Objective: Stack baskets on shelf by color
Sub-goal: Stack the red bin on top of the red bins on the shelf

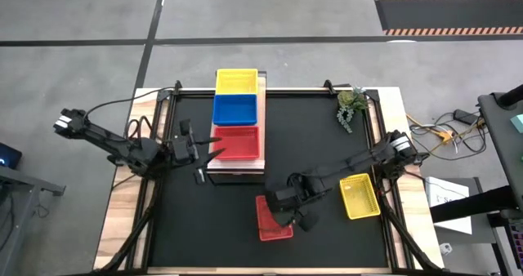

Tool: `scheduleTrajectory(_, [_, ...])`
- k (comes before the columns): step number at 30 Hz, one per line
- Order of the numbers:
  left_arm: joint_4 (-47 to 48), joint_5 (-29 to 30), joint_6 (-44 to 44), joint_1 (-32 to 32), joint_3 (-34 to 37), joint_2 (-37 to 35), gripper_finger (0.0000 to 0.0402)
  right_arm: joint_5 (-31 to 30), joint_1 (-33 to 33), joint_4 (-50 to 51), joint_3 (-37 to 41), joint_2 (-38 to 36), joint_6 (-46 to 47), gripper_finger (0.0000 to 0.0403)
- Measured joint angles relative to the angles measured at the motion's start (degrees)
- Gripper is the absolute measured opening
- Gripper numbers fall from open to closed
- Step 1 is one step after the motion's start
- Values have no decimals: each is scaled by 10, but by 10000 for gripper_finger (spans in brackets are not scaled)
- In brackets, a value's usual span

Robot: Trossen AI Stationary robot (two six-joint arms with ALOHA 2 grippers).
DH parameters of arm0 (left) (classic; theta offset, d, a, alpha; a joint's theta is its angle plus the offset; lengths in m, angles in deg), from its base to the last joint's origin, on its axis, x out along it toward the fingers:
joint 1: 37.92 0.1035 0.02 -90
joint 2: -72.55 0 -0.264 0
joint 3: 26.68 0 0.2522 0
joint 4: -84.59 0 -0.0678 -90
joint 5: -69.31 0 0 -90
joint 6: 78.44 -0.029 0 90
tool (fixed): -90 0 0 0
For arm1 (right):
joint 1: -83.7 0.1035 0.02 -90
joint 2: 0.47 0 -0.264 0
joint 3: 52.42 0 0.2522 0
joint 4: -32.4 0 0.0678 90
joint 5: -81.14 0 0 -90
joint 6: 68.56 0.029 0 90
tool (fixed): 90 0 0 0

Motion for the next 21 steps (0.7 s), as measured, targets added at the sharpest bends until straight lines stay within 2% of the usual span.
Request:
scheduleTrajectory(5, [-2, 0, 25, -14, -1, 8, 118, 1, 29, -100, 47, -2, -60, 8])
scheduleTrajectory(11, [-2, 0, 40, -37, 3, 8, 118, -7, 32, -70, 49, -7, -61, 17])
scheduleTrajectory(16, [-3, 0, 40, -44, 3, 8, 118, -43, 34, -5, 49, -4, -90, 73])
scheduleTrajectory(21, [-6, 0, 36, -44, 3, 6, 118, -56, 34, 6, 57, -3, -205, 143])
